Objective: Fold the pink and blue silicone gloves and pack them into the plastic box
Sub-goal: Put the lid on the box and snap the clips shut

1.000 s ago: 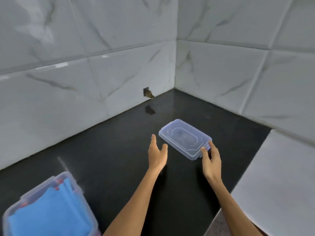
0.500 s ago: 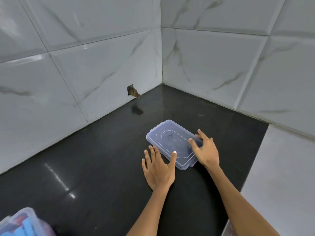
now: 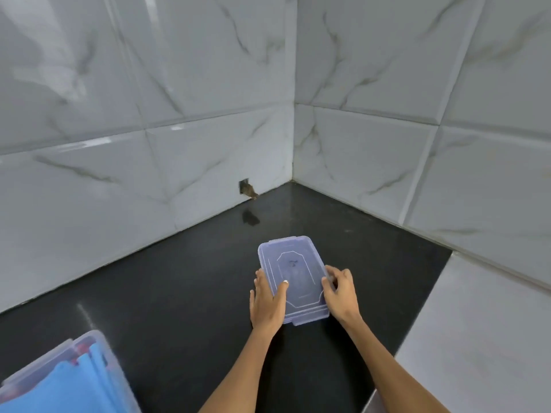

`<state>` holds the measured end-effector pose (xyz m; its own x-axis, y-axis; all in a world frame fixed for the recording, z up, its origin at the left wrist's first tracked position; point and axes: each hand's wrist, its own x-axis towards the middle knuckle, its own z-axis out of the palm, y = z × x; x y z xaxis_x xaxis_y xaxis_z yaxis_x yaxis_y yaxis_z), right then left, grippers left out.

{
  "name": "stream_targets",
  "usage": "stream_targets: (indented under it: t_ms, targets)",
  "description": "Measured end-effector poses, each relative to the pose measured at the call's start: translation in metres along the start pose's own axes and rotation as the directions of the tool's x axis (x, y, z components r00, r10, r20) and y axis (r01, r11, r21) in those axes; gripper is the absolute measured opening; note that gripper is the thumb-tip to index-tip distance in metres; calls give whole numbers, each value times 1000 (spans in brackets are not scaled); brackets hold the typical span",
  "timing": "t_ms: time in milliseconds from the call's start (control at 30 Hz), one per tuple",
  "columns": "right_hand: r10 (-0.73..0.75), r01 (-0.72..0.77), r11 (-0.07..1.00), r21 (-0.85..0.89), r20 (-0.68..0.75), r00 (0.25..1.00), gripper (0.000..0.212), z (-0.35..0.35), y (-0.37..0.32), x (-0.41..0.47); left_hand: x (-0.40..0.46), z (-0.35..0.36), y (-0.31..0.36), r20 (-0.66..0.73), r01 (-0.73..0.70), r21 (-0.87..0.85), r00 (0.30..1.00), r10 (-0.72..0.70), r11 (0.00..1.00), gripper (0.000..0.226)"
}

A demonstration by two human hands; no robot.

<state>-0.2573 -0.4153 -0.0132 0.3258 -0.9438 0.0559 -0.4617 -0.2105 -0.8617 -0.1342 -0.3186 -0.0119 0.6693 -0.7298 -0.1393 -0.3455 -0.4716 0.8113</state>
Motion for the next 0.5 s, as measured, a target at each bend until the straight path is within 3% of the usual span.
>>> stream_targets:
  t_ms: [233, 367, 500]
  targets:
    - [-65, 27, 977, 213, 172, 983, 29, 39, -25, -56, -62, -48, -18, -124, 50, -495, 984, -128, 867, 66]
    - [-102, 17, 944, 328, 243, 965, 25, 53, -54, -82, -87, -82, -26, -217, 31, -536, 961, -173, 844, 65]
    - [-200, 47, 905, 423, 325, 924, 37, 62, -103, -107, -113, -135, -25, -358, -54, -518, 920, -159, 854, 65]
